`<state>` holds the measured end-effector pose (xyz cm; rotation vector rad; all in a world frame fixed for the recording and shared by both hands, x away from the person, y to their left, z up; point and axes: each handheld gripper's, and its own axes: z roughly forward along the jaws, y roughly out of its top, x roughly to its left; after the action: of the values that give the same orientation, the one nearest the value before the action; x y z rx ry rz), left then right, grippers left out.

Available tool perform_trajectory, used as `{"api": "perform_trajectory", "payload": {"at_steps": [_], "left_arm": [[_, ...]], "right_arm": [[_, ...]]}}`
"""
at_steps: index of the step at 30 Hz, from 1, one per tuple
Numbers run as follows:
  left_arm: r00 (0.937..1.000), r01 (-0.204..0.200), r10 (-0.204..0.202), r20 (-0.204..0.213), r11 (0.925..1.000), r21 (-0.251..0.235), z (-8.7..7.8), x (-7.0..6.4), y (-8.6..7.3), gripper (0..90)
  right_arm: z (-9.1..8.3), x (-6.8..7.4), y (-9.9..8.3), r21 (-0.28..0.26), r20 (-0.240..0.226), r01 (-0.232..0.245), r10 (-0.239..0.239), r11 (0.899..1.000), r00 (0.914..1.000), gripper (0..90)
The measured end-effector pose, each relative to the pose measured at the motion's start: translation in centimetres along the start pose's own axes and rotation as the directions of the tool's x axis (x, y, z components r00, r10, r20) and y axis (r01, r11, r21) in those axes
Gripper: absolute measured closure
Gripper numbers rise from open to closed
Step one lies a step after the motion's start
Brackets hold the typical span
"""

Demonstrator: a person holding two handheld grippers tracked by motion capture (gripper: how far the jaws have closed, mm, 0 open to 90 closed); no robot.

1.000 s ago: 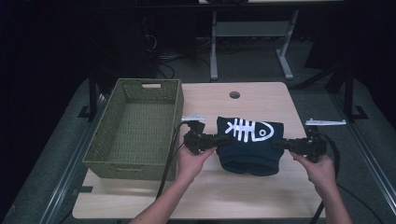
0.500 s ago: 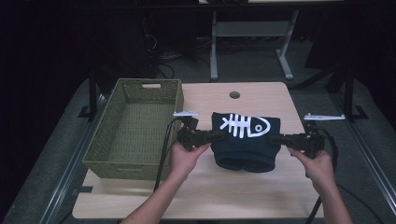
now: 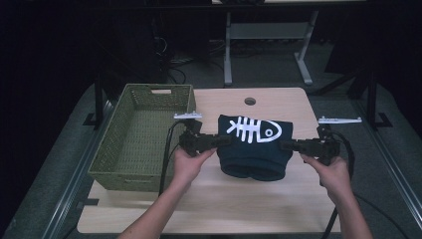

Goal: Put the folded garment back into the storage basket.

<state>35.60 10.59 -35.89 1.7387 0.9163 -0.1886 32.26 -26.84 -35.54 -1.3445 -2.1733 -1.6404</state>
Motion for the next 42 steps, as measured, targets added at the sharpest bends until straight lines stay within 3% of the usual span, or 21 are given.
{"api": "perform_trajectory", "payload": {"at_steps": [17,42], "left_arm": [[0.9999,-0.01,0.01,-0.001,0.9998,-0.016,-2.7,0.4,1.1,70.8],[0.9996,-0.002,0.001,-0.029,0.9997,-0.023,-6.4,1.5,2.2,70.8]], "right_arm": [[1.4,1.9,1.9,0.005,-0.013,0.03,-0.03,1.0,0.9994,72.8],[4.3,3.9,3.9,0.01,-0.052,0.036,-0.035,0.999,0.998,72.8]]}}
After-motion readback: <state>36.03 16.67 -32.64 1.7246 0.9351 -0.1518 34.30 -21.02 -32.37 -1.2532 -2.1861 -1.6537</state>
